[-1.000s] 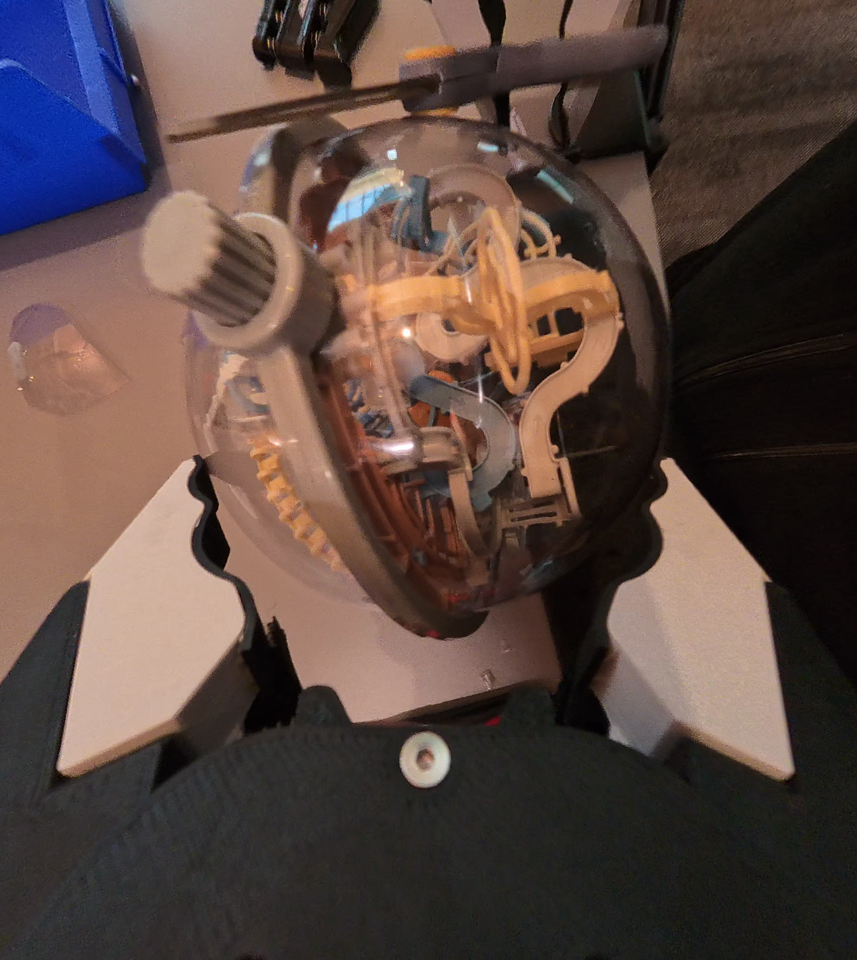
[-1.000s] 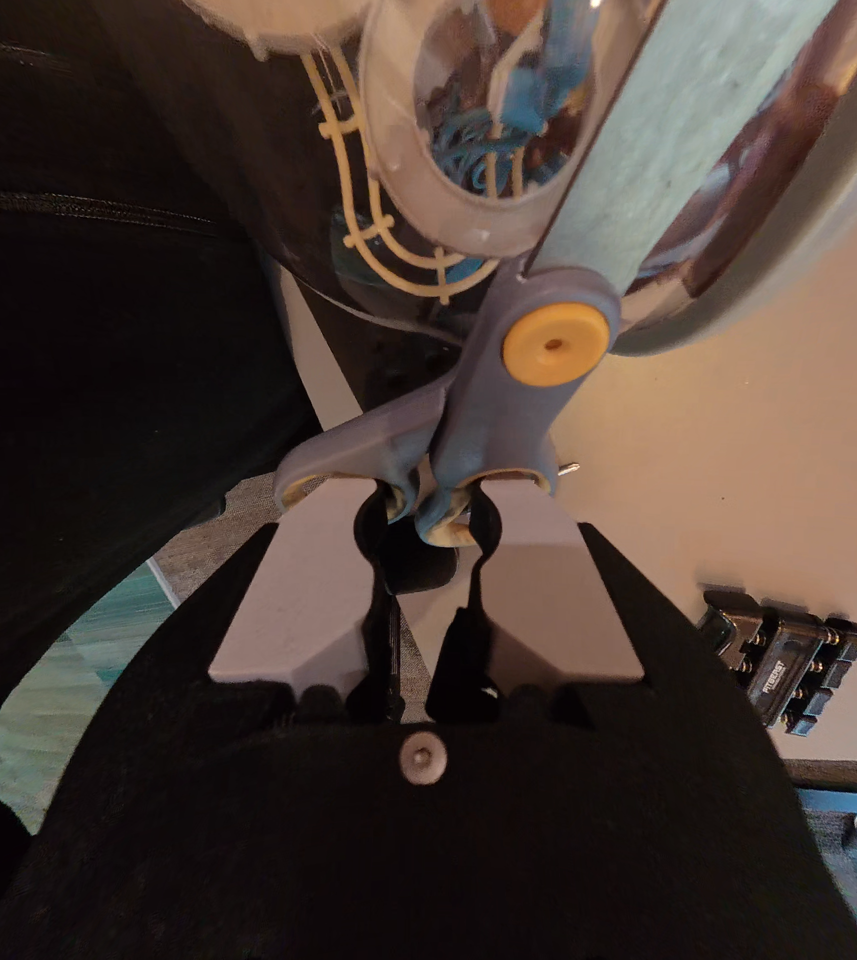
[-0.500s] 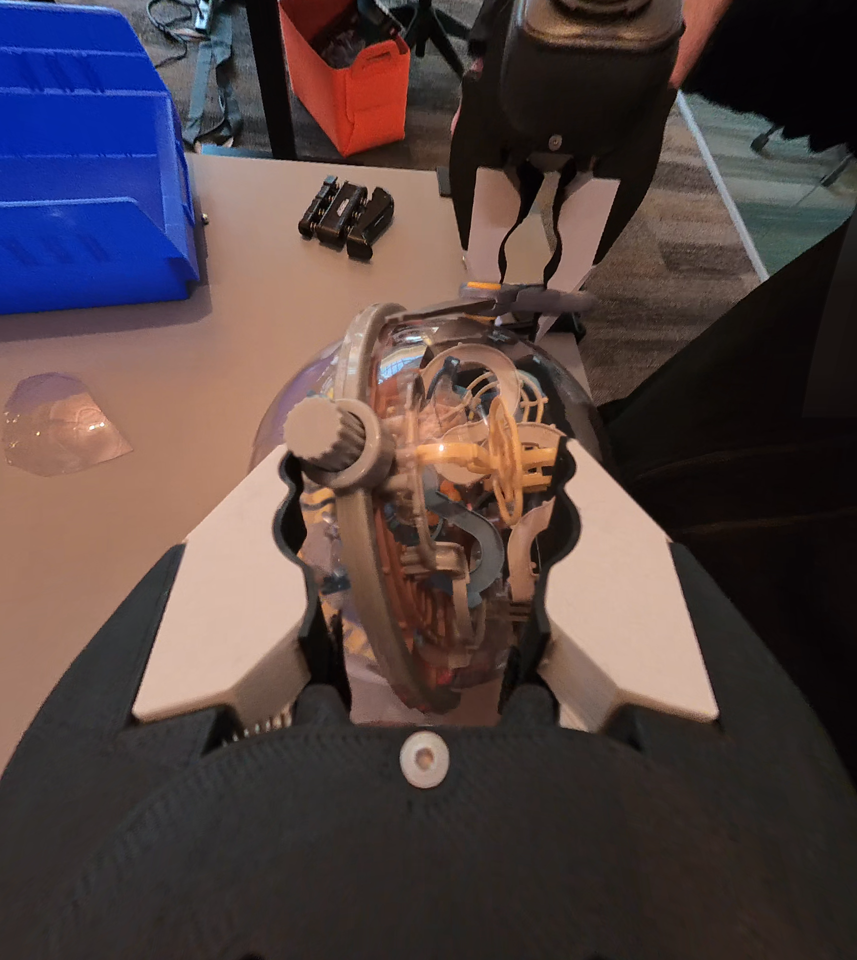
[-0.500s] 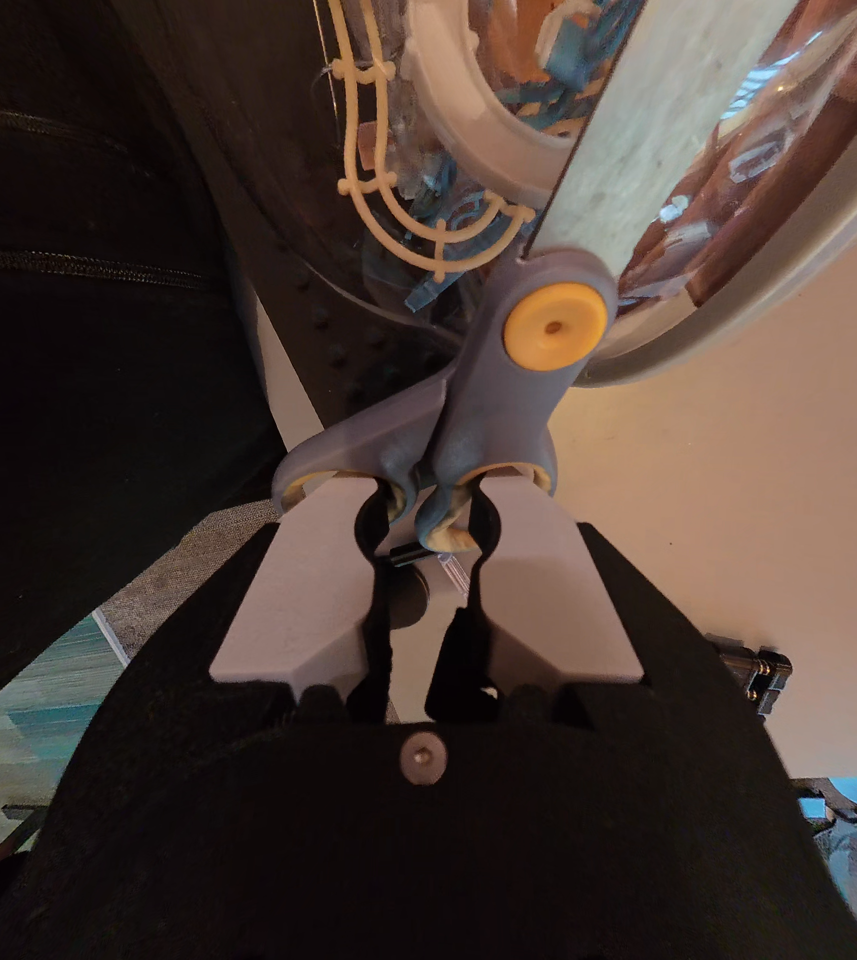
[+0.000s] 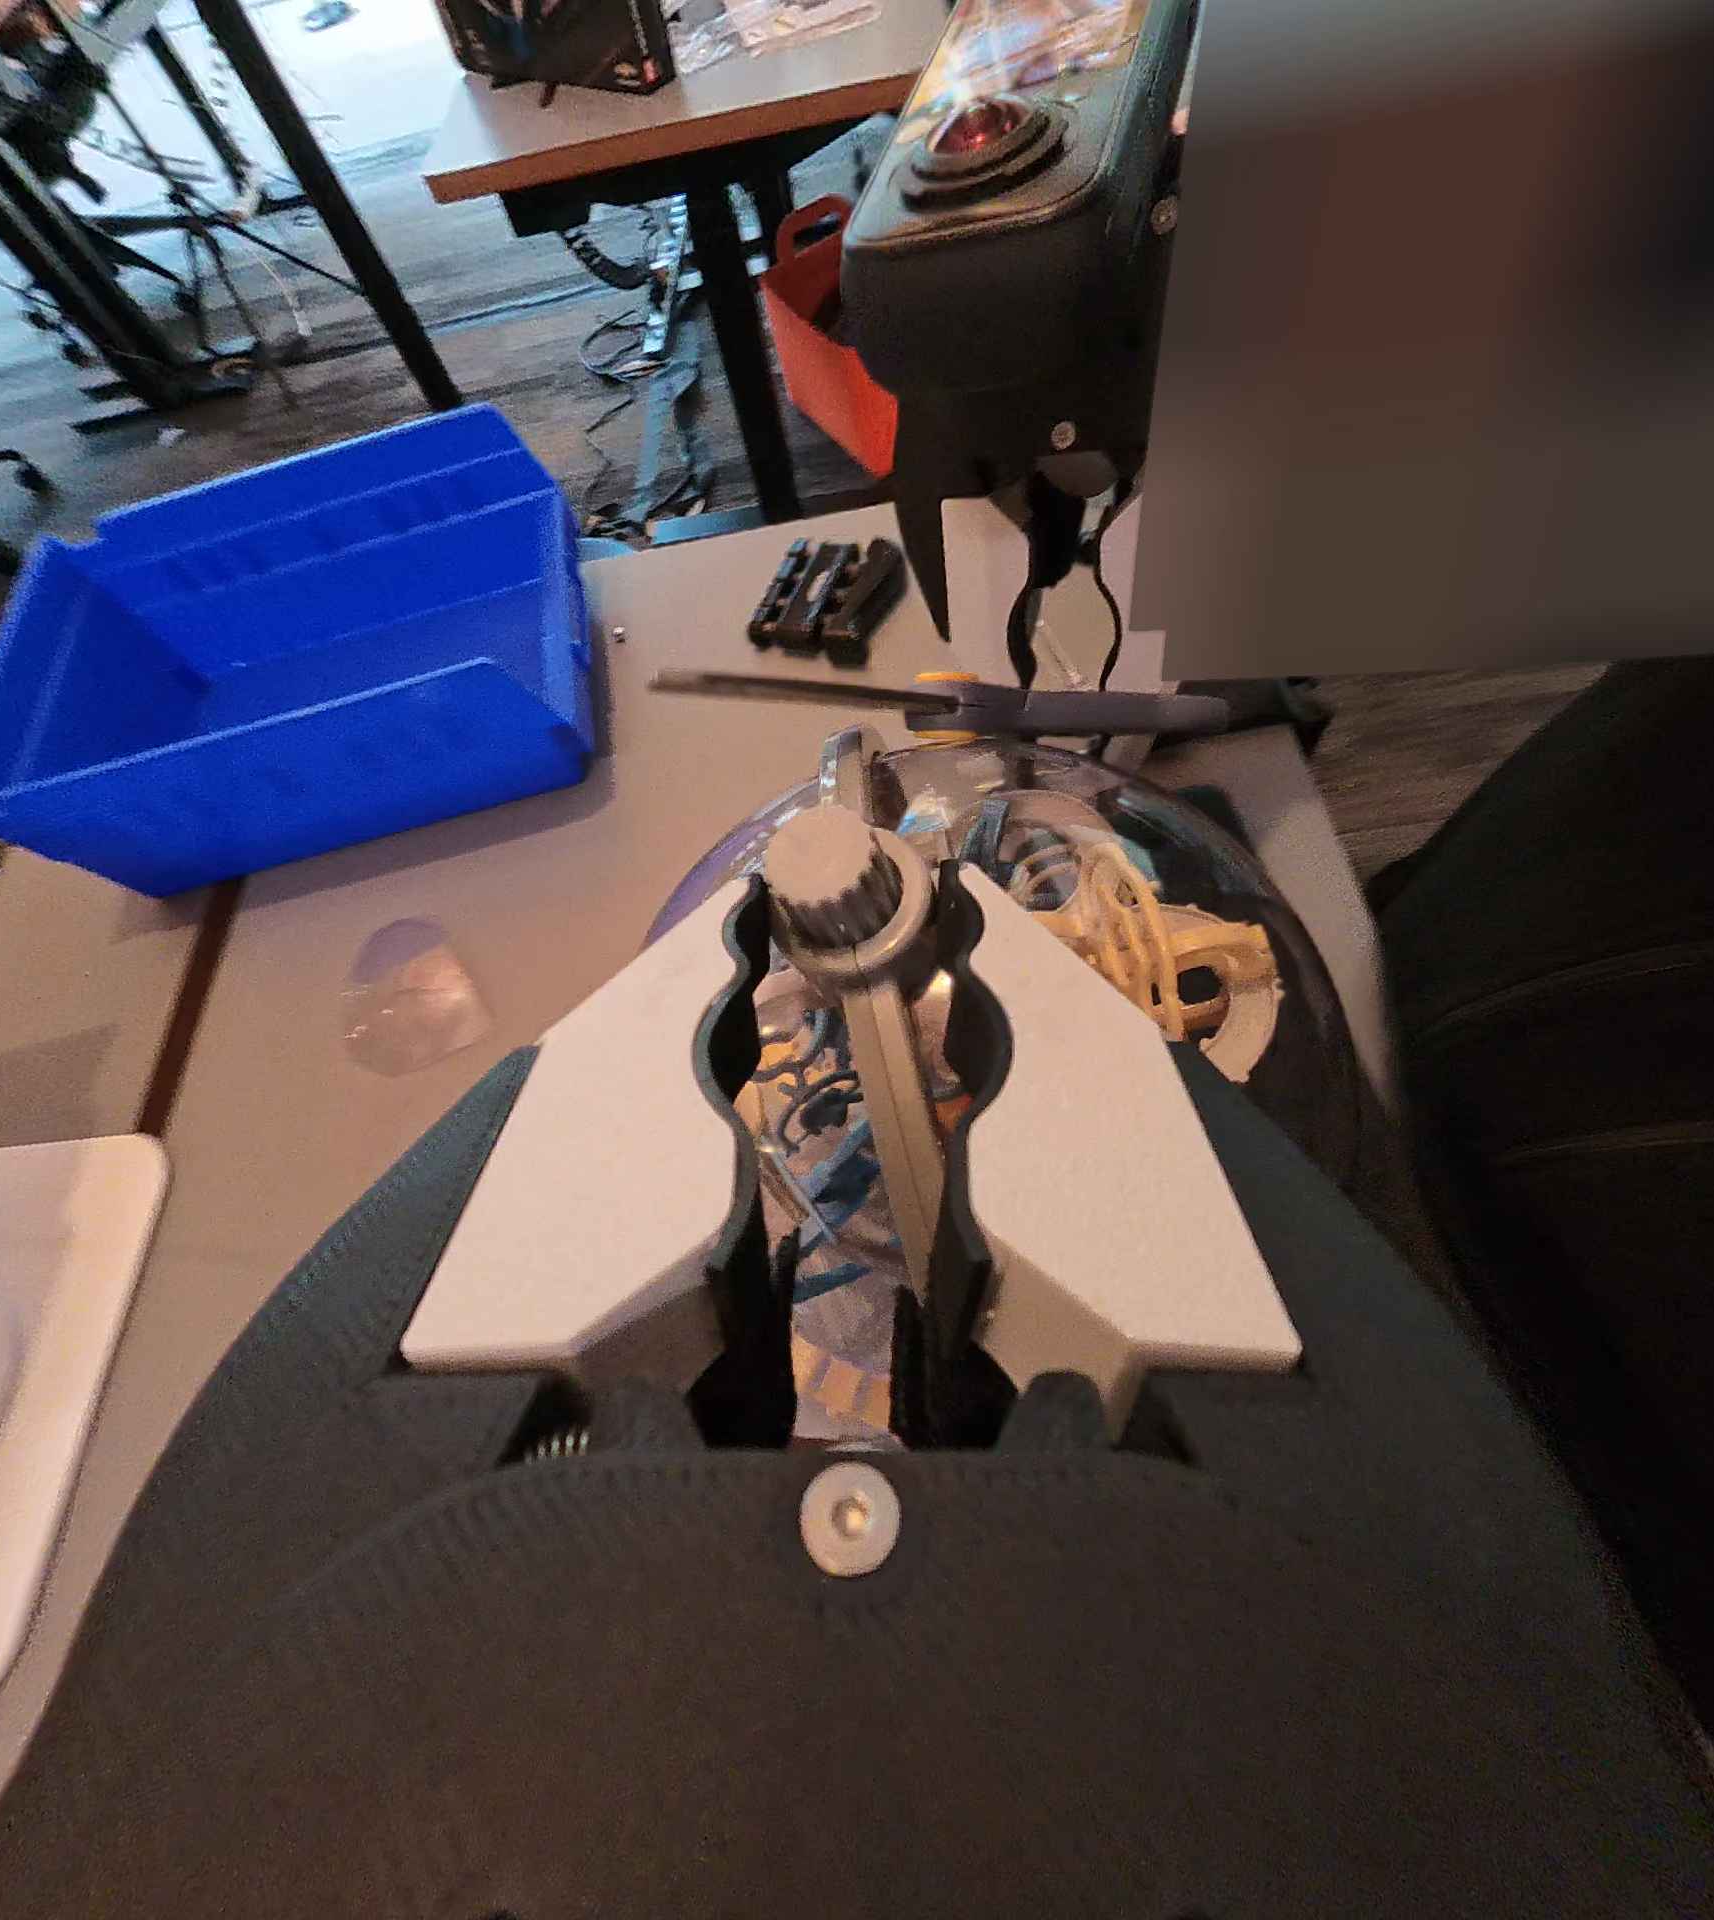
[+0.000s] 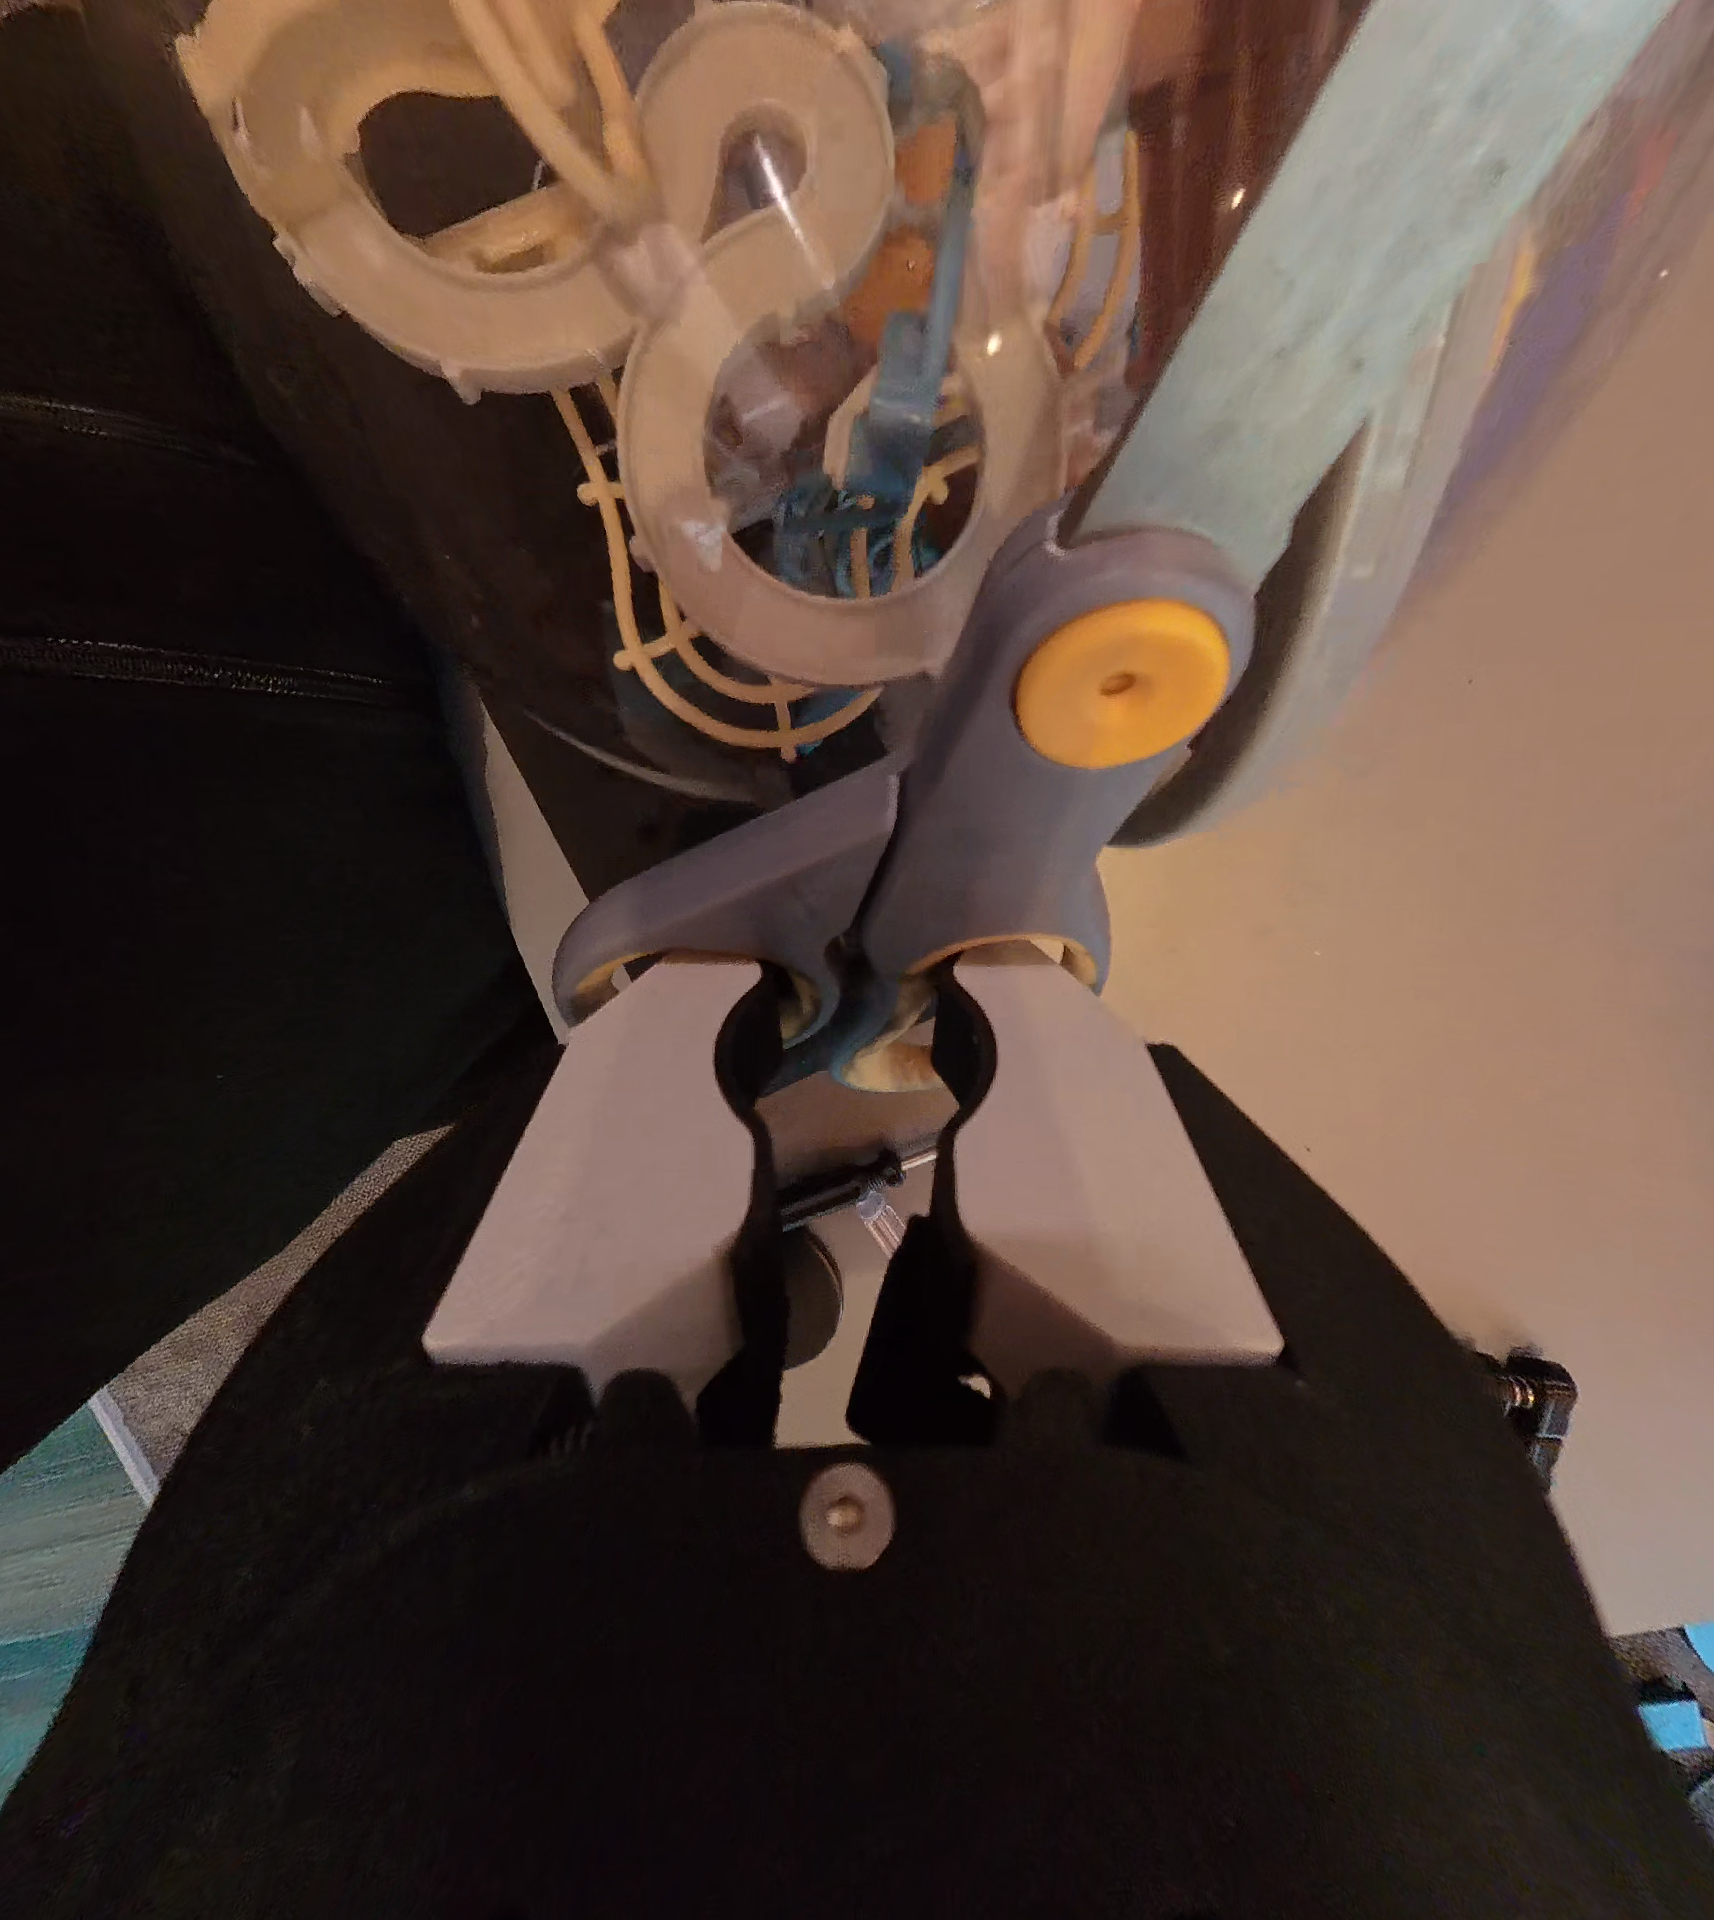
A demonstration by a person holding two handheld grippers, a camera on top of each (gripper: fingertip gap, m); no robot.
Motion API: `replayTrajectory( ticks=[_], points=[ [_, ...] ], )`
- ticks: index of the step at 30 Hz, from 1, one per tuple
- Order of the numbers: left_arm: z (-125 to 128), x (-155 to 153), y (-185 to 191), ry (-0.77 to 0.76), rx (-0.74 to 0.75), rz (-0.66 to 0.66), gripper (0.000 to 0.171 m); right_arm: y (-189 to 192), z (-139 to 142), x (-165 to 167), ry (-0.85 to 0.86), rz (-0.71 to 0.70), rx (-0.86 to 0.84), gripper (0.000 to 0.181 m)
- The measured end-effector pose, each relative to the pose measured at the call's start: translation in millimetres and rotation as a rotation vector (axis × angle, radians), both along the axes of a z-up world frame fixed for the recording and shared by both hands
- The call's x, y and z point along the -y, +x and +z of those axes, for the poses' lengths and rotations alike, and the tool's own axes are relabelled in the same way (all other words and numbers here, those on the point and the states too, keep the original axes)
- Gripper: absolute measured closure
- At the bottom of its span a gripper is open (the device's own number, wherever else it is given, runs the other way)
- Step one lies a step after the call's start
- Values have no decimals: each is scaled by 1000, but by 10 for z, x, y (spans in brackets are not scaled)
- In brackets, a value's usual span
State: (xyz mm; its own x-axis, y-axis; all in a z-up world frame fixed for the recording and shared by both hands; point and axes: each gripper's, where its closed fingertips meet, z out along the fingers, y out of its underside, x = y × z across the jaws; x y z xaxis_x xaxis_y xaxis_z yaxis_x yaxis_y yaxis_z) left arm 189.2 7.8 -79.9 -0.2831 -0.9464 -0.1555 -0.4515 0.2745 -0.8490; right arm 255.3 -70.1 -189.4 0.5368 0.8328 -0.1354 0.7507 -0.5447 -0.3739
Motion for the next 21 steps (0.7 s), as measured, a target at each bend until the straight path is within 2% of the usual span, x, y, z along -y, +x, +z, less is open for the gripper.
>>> replayTrajectory(
  ticks=[5, 8, 10, 12, 14, 18, 21],
  points=[
    [79, -197, -66, 416, 8, 114, 143, -33, -29, -84, 32, -26, -32, 162],
    [-107, -293, -89, 710, -68, 149, 143, -71, -65, -105, 39, -37, -59, 162],
    [-267, -305, -87, 794, -86, 150, 143, -117, -100, -85, 35, -46, -93, 162],
    [-343, -224, -47, 845, -35, 141, 142, -172, -185, -41, 23, -62, -126, 162],
    [-397, -173, -15, 957, 7, 144, 143, -232, -291, 19, 6, -80, -163, 162],
    [-685, -104, -31, 1096, 28, 130, 144, -283, -476, 122, 1, -125, -211, 162],
    [-873, -34, -74, 1060, 62, 120, 144, -282, -664, 202, -1, -148, -190, 162]
  ],
)
